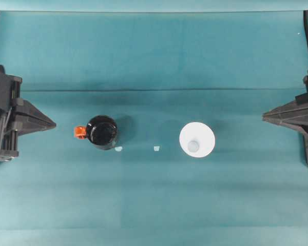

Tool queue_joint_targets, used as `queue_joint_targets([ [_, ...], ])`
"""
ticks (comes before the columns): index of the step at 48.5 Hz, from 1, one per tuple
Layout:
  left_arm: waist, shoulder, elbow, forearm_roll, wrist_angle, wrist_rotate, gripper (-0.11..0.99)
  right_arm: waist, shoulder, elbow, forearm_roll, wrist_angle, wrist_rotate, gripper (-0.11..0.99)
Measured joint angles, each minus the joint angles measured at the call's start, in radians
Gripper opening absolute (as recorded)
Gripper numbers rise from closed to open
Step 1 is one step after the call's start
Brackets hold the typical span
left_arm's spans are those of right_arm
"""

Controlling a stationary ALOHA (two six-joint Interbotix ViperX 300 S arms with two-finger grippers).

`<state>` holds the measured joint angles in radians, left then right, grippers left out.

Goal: Put the paper cup into the moved red handle cup holder.

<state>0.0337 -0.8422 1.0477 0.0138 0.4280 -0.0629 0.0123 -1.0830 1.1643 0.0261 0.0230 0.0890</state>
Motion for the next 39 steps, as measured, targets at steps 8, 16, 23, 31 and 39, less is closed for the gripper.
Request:
queue_joint_targets([
  [8,0.002,0.003,-0.002,0.0,0.015,-0.028,0.06,-0.003,0.0,0.0,-0.002,0.0,0.0,-0.11],
  [16,0.005,0.009,-0.003,0.0,0.029,-0.094,0.47,-0.008,-0.002,0.0,0.0,0.0,0.0,-0.11],
  [23,0.009,0.021,-0.003,0.0,0.037,-0.124,0.88,-0.012,-0.002,0.0,0.0,0.0,0.0,-0.11],
  [31,0.008,0.031,-0.002,-0.002,0.037,-0.12,0.95,-0.012,-0.002,0.0,-0.002,0.0,0.0,-0.11],
  [39,0.009,0.06,-0.003,0.0,0.037,-0.092,0.96,-0.012,-0.002,0.0,-0.002,0.014,0.0,-0.11],
])
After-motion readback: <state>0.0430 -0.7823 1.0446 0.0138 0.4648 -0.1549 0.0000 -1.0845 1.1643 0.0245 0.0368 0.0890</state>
